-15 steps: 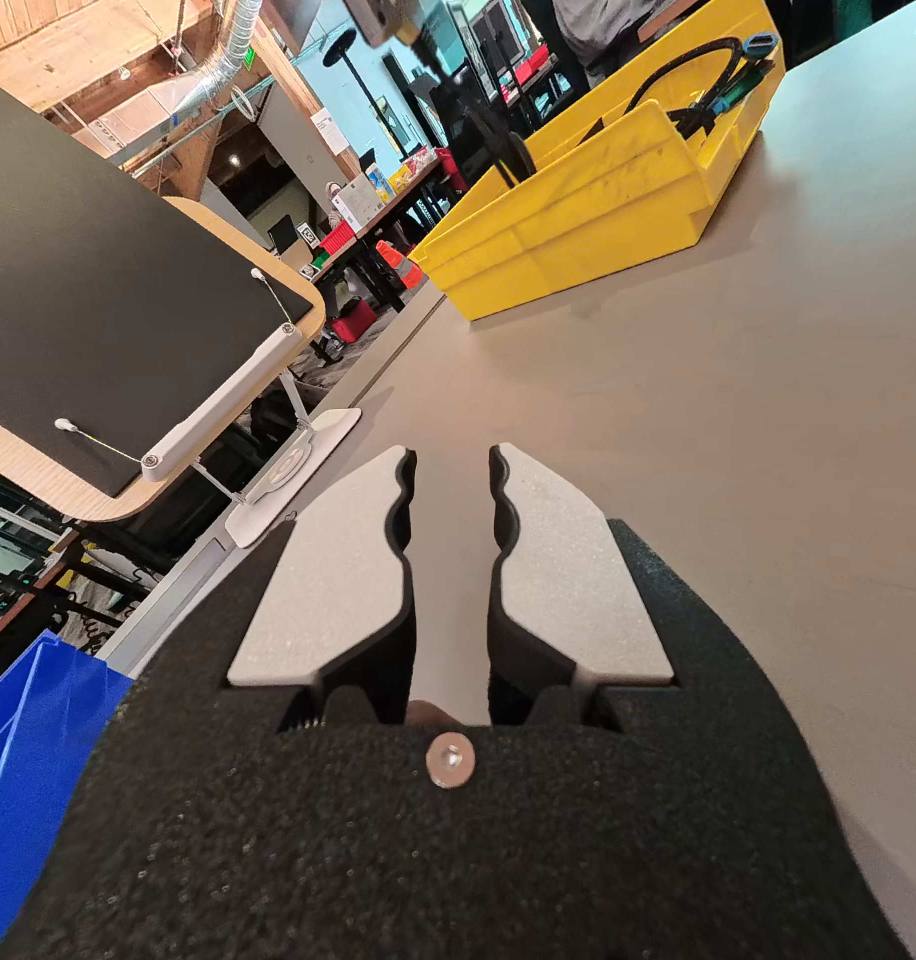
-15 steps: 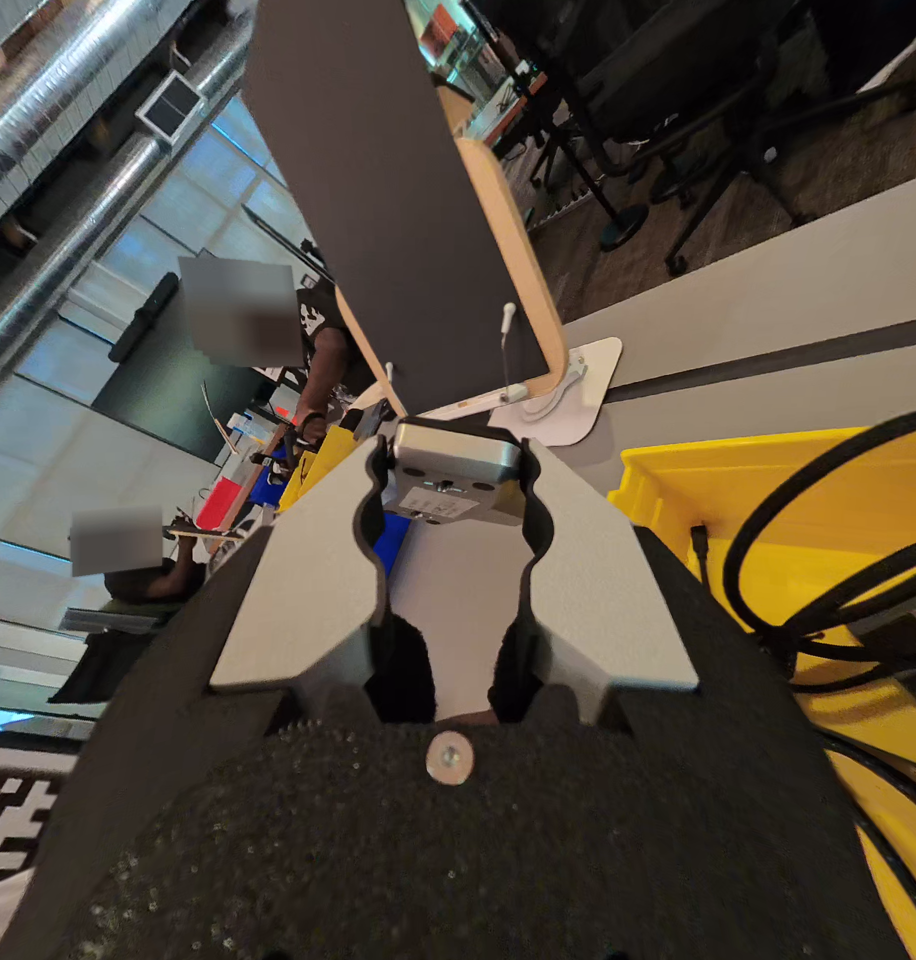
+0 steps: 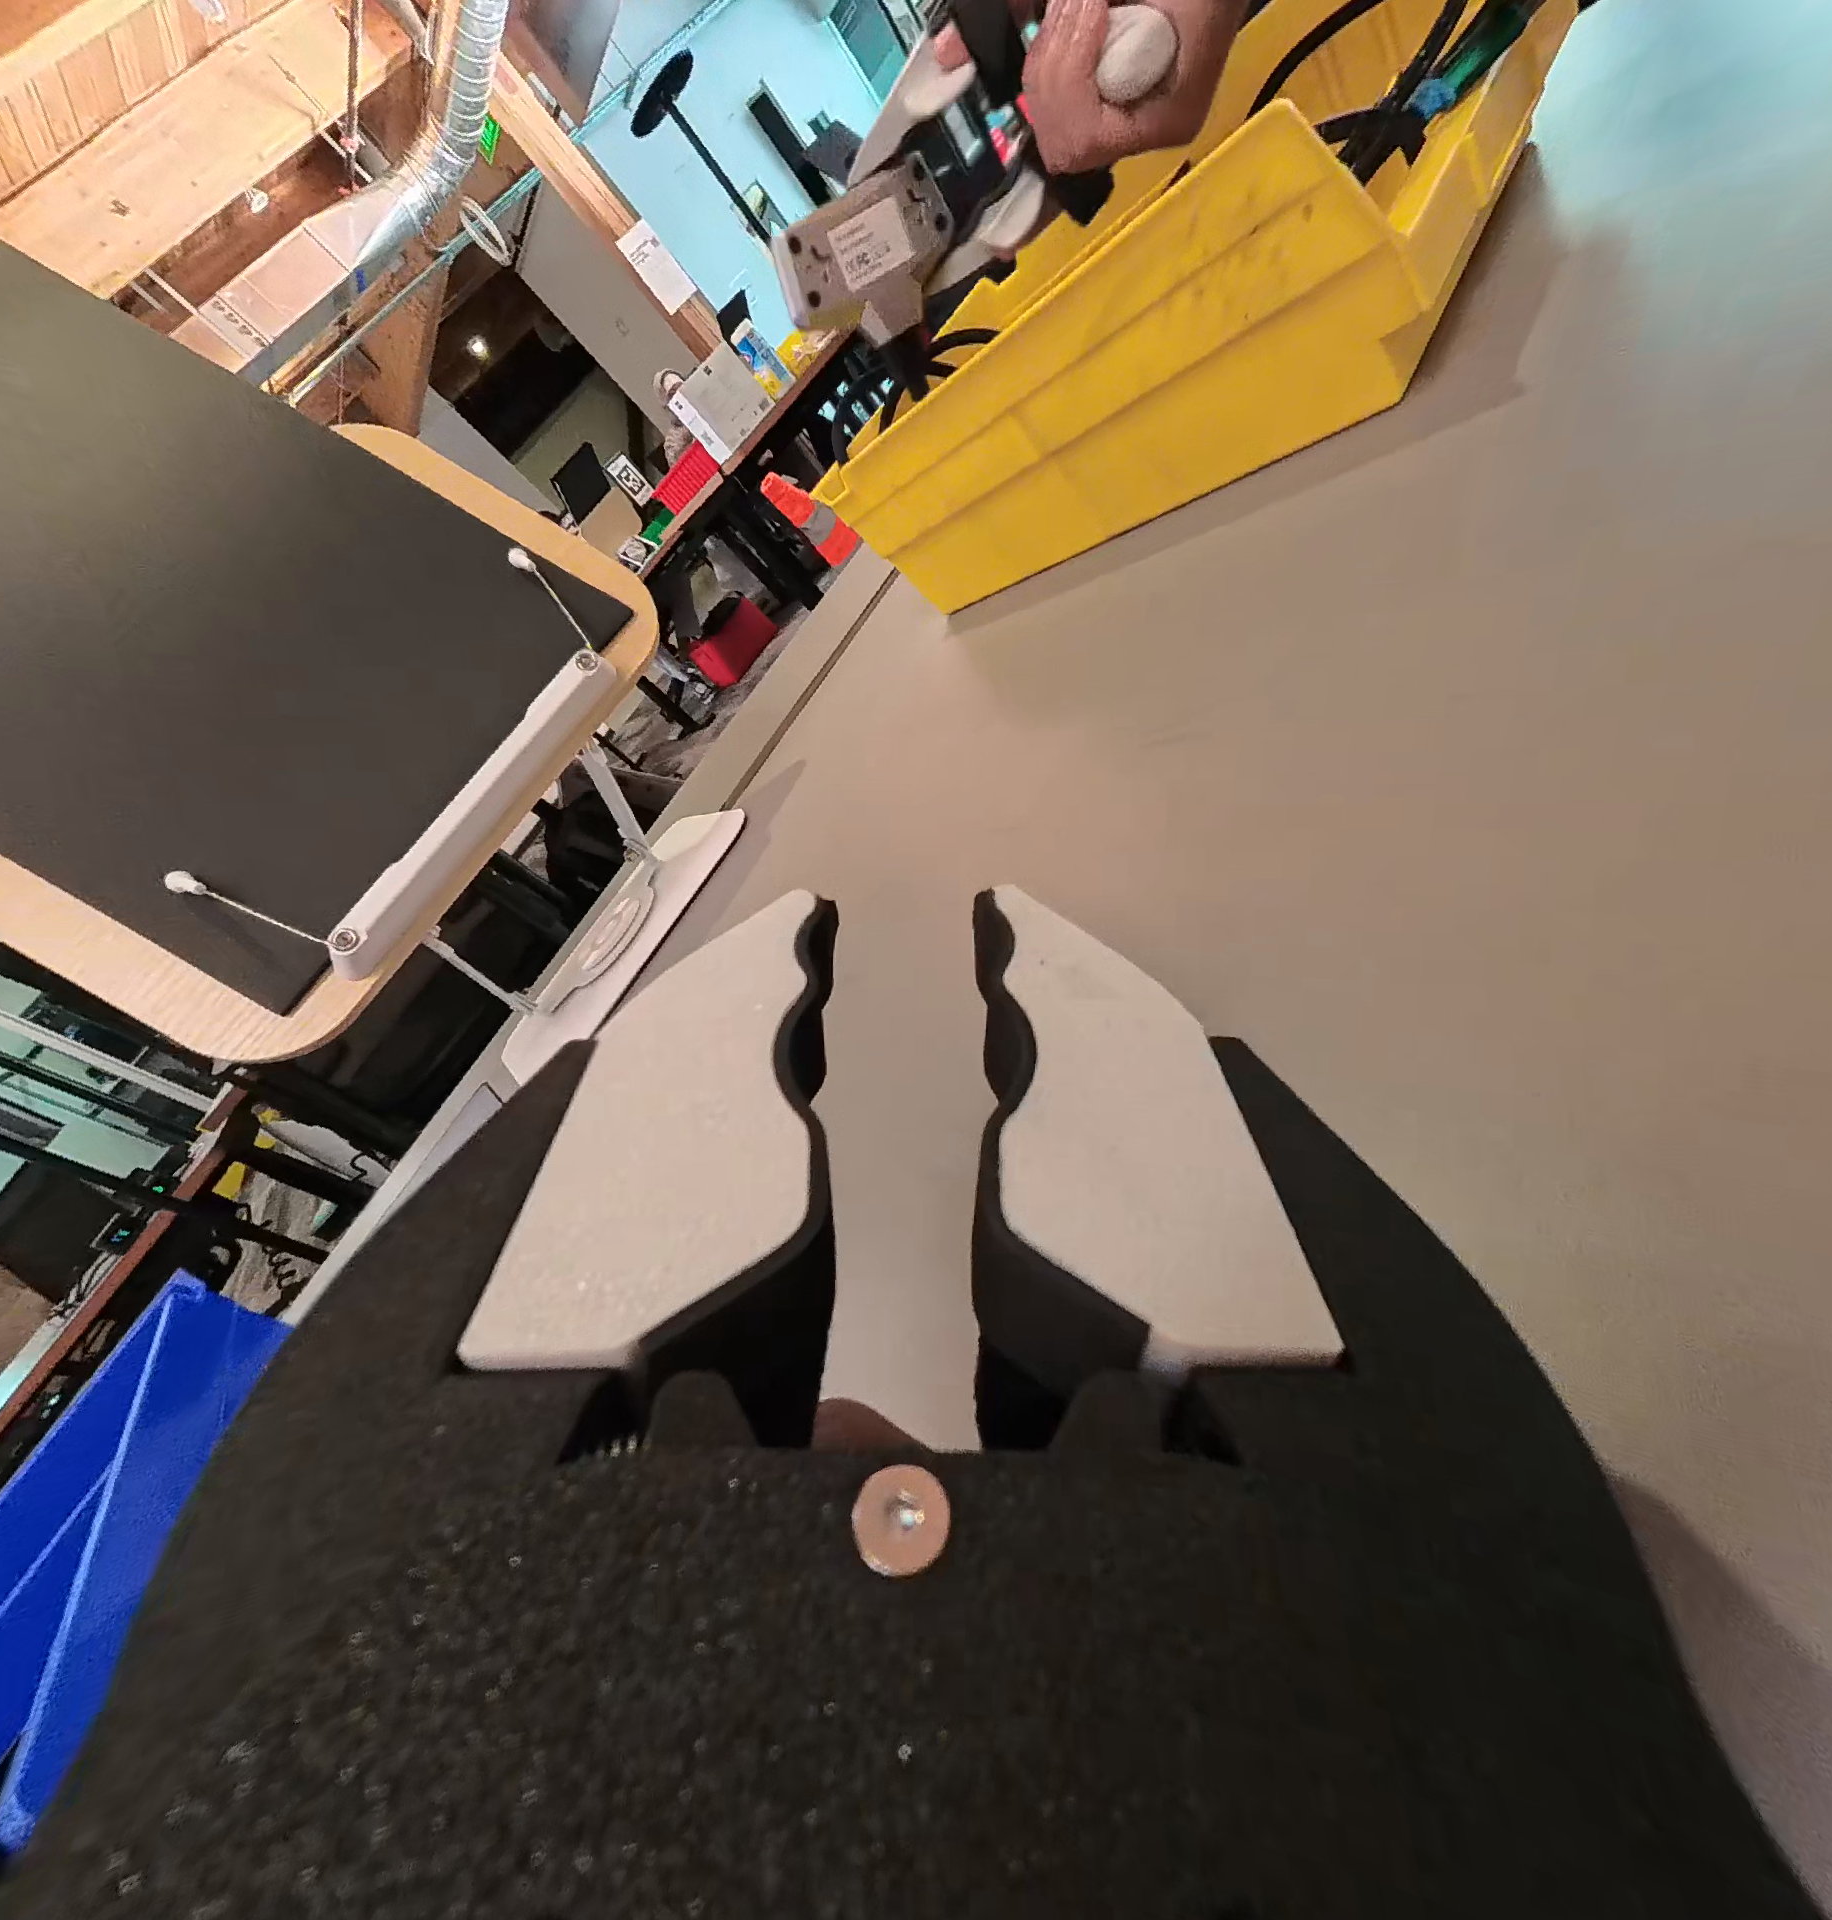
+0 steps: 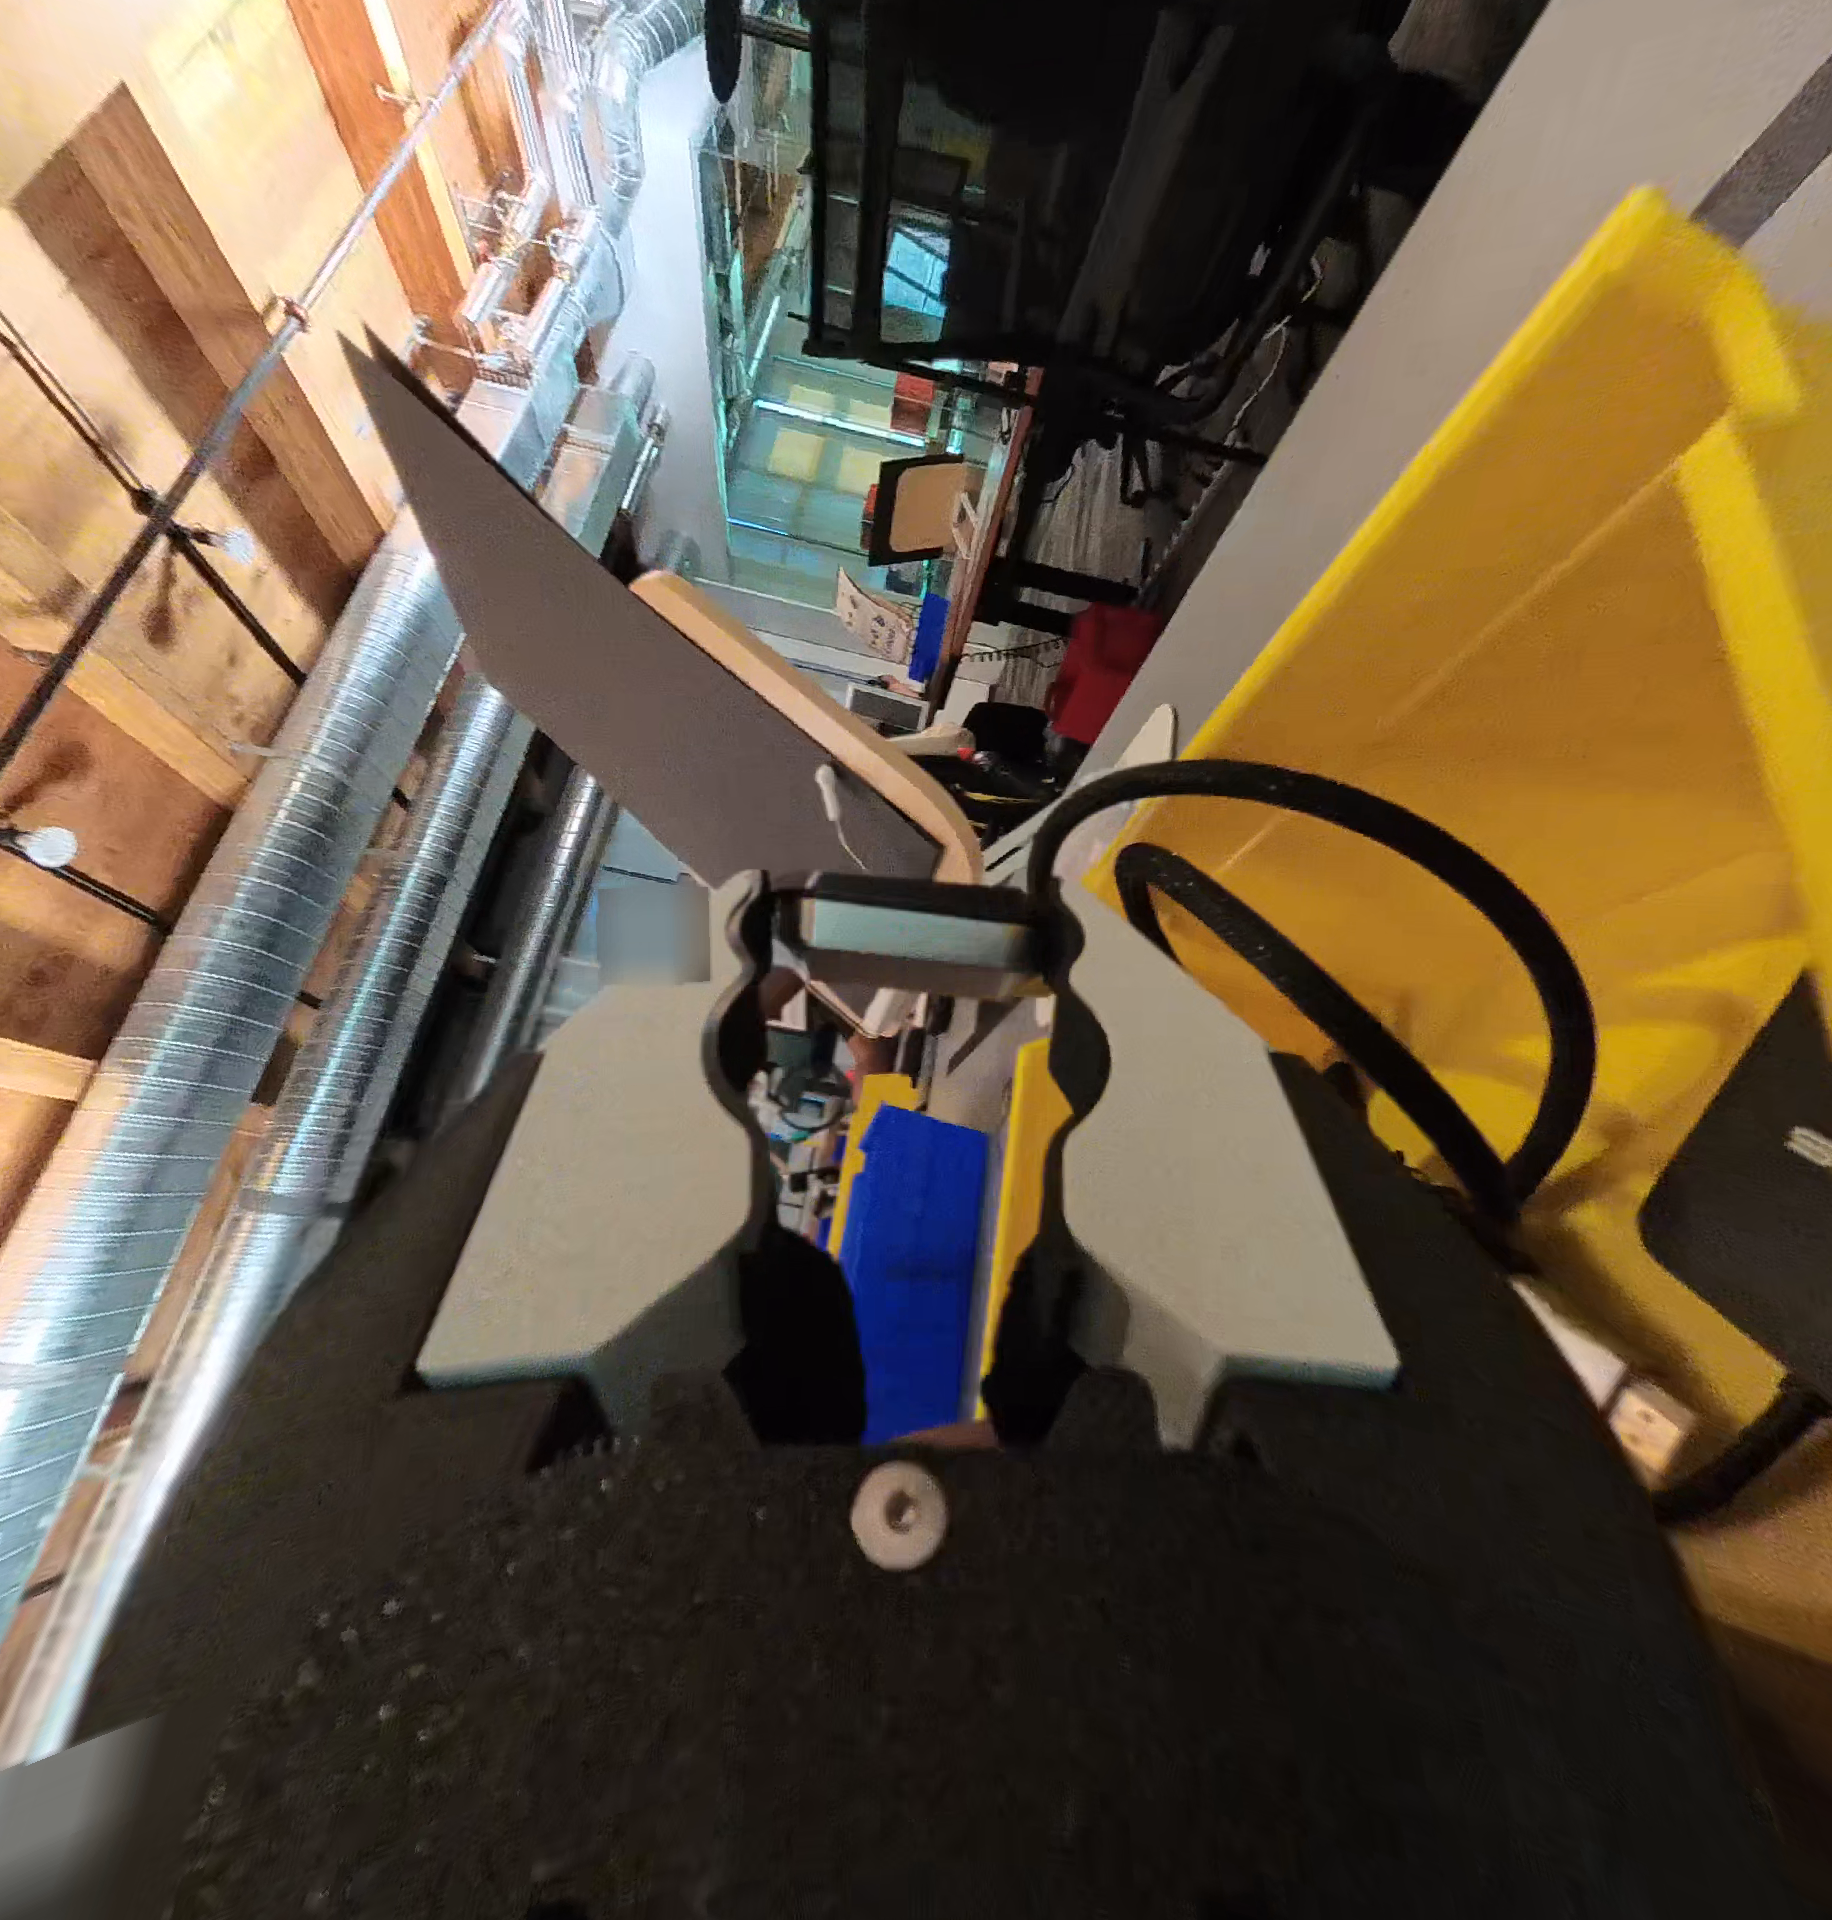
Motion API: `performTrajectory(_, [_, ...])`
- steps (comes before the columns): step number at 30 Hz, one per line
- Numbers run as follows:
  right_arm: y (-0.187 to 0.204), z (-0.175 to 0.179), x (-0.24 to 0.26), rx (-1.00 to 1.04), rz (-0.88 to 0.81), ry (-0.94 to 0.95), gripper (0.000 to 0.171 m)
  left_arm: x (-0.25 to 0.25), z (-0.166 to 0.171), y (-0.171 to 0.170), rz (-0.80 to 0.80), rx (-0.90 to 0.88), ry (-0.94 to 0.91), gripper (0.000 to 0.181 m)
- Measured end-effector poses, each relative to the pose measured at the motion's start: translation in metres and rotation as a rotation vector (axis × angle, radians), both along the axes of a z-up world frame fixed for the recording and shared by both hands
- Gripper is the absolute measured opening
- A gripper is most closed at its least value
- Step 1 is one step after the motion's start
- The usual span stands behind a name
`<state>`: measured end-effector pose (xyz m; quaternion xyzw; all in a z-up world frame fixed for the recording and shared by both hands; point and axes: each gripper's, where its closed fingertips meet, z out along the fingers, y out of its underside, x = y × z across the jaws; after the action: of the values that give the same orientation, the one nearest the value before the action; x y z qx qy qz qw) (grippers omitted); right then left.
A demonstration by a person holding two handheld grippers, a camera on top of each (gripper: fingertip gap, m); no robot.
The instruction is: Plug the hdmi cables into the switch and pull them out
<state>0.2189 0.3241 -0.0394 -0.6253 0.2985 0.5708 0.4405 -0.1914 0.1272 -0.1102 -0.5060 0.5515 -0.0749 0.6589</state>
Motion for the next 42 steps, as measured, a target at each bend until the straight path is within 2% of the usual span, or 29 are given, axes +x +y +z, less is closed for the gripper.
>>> performTrajectory(2, [-0.003, -0.006, 0.014, -0.062, -0.027, -0.091, 0.054, -0.001, -0.001, 0.001, 0.002, -0.008, -0.002, 0.025])
performTrajectory(6, [-0.022, -0.025, 0.059, -0.286, -0.099, -0.555, 0.035, -0.001, -0.001, 0.003, 0.000, -0.028, -0.017, 0.025])
performTrajectory(13, [-0.045, -0.052, 0.065, -0.490, 0.085, -1.127, 0.037, 0.006, -0.001, 0.002, -0.012, -0.054, -0.028, 0.025])
performTrajectory(16, [-0.048, -0.056, 0.066, -0.522, 0.084, -1.277, 0.037, 0.006, -0.002, 0.002, 0.000, -0.062, -0.026, 0.025])
performTrajectory(20, [-0.058, -0.007, 0.044, -0.327, -0.035, -1.329, 0.036, -0.008, 0.012, 0.009, 0.096, -0.094, -0.060, 0.025])
performTrajectory(23, [-0.091, 0.038, 0.022, -0.150, -0.178, -1.457, 0.036, -0.030, 0.038, 0.020, 0.207, -0.167, -0.154, 0.025])
performTrajectory(25, [-0.123, 0.051, 0.004, -0.055, -0.274, -1.466, 0.037, -0.052, 0.050, 0.027, 0.285, -0.260, -0.236, 0.025])
performTrajectory(27, [-0.154, 0.045, -0.022, 0.031, -0.315, -1.399, 0.037, -0.080, 0.053, 0.030, 0.365, -0.381, -0.305, 0.027])
performTrajectory(29, [-0.179, 0.016, -0.041, 0.029, -0.323, -1.349, 0.037, -0.116, 0.052, 0.032, 0.470, -0.454, -0.361, 0.028])
performTrajectory(33, [-0.214, -0.040, -0.069, 0.003, -0.362, -1.263, 0.037, -0.186, 0.054, 0.029, 0.655, -0.451, -0.475, 0.027])
performTrajectory(36, [-0.223, -0.070, -0.080, -0.050, -0.292, -1.279, 0.037, -0.225, 0.048, 0.028, 0.748, -0.404, -0.475, 0.026])
performTrajectory(39, [-0.225, -0.062, -0.083, -0.006, -0.313, -1.255, 0.037, -0.245, 0.023, 0.029, 0.783, -0.432, -0.443, 0.025])
performTrajectory(42, [-0.226, -0.050, -0.073, 0.015, -0.371, -1.331, 0.037, -0.250, 0.019, 0.038, 0.795, -0.471, -0.463, 0.024])
